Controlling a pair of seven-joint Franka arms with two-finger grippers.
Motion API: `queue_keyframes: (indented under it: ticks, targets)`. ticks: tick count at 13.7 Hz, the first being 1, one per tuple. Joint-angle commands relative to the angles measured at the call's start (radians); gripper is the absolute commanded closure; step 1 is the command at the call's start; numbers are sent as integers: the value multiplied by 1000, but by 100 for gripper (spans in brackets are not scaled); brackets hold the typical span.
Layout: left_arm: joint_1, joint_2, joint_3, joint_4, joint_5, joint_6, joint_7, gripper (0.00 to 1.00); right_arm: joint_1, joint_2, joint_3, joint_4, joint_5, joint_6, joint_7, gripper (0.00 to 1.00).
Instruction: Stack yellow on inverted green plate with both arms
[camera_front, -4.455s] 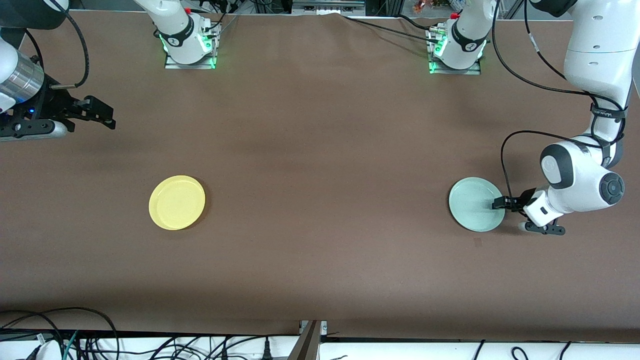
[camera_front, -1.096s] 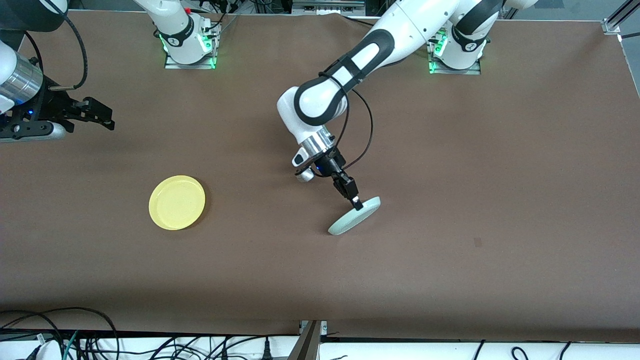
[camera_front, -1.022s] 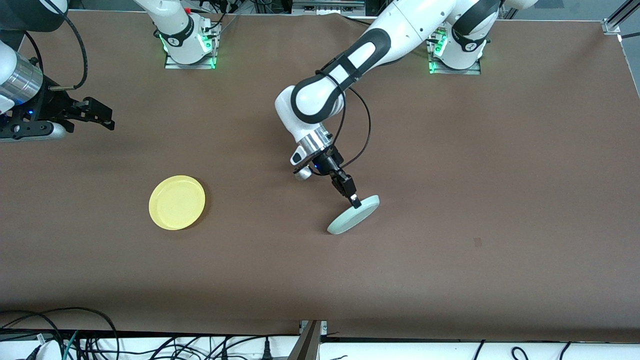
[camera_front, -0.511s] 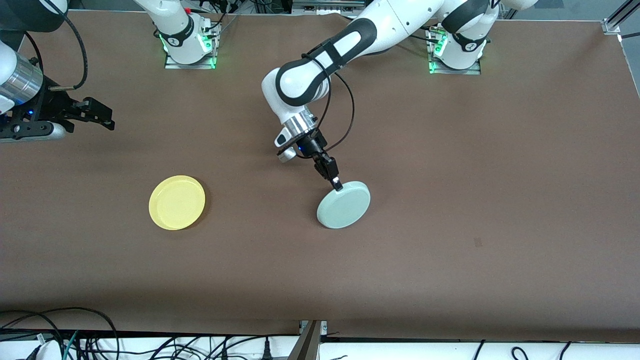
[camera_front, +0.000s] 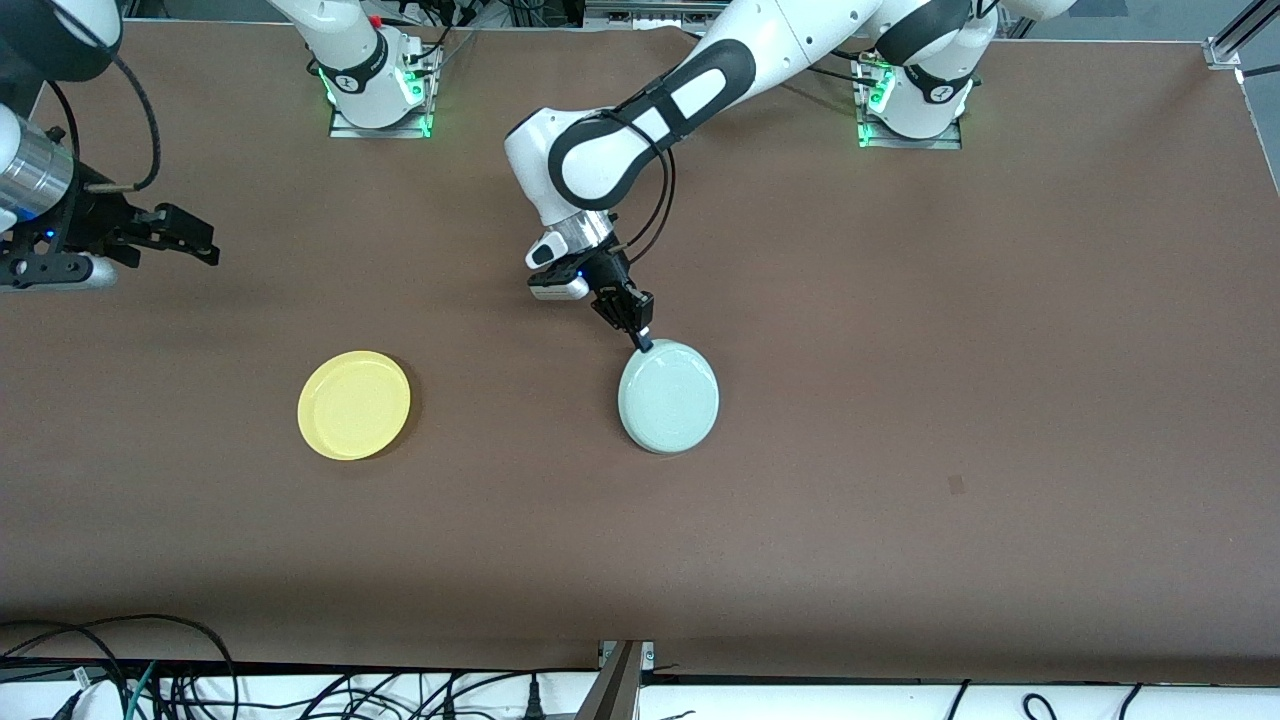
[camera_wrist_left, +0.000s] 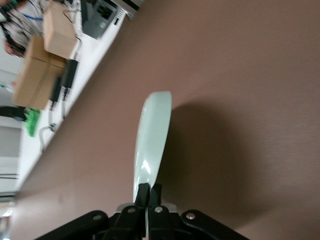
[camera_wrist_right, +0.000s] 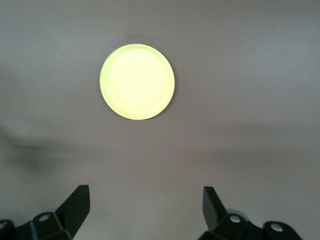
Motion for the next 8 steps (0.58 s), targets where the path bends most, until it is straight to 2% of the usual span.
queue_keyframes:
  ticks: [1,3,4,5,6,7,8]
  targets:
    - [15,51,-30,65,-117,89,-78,86,-12,82,-10,16,10,12,7,0]
    - [15,53,-30,96,-184,108,-120,85,-14,151,-11,-7,13,78,8,0]
    - [17,51,-30,108,-216,132,-142,77,-15,176,-12,-33,13,137,8,0]
    - [24,47,-30,114,-251,149,-165,60,-16,196,-14,-66,13,200,8,1]
    - [49,38,-30,114,-287,163,-177,20,-17,218,-18,-103,13,277,8,1]
    - [76,25,-30,114,-325,175,-179,0,-19,242,-20,-147,13,369,7,1]
    - [96,-4,-30,114,-386,175,-179,0,-19,270,-18,-195,13,474,7,1]
